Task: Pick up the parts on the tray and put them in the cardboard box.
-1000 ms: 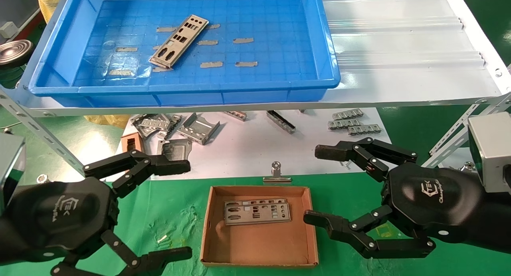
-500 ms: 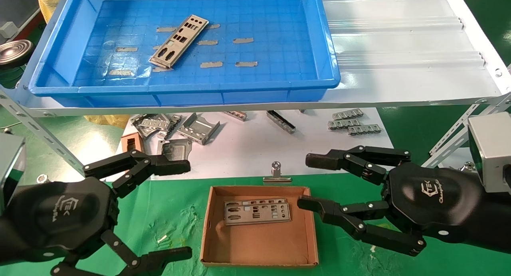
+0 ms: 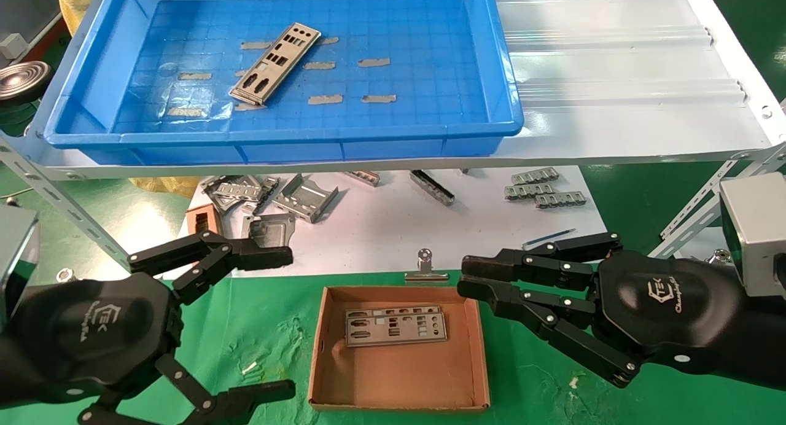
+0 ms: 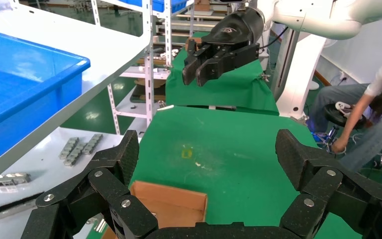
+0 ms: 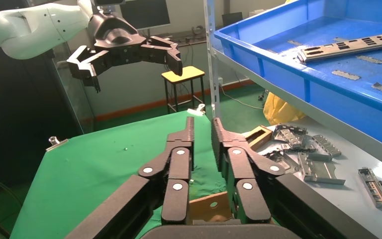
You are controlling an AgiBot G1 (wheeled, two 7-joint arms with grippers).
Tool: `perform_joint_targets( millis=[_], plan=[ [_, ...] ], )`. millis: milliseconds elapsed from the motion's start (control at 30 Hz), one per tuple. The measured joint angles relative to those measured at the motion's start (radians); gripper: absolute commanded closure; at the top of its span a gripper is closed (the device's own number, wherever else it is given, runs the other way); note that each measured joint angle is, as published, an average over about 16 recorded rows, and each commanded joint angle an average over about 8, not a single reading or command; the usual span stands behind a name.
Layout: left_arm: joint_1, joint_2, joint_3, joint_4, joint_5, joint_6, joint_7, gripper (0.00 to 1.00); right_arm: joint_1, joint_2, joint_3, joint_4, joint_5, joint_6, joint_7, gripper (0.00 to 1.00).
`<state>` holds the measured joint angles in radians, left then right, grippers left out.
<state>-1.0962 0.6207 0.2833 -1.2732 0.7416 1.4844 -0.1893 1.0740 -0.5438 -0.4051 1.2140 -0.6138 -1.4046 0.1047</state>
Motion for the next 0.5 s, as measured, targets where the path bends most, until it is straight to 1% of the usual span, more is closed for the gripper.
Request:
perform_joint_targets(
  millis=[133, 233, 367, 500],
  plan=[
    [-0.063, 0.026, 0.015, 0.035, 0.038, -0.019, -0.012, 0.0, 0.0, 0.0, 0.0, 0.0, 0.0, 0.0, 0.0, 1.0],
    [-0.143, 0.062, 0.037, 0.089, 0.091, -0.037, -0.019, 0.0, 0.0, 0.0, 0.0, 0.0, 0.0, 0.0, 0.0, 1.0],
    [-0.289, 0.132, 0.079, 0.208, 0.191, -0.072, -0.019, 0.0, 0.0, 0.0, 0.0, 0.0, 0.0, 0.0, 0.0, 1.0],
    [-0.457, 0.22, 0.13, 0.377, 0.308, -0.114, -0.008, 0.0, 0.0, 0.0, 0.0, 0.0, 0.0, 0.0, 0.0, 1.0]
  ],
)
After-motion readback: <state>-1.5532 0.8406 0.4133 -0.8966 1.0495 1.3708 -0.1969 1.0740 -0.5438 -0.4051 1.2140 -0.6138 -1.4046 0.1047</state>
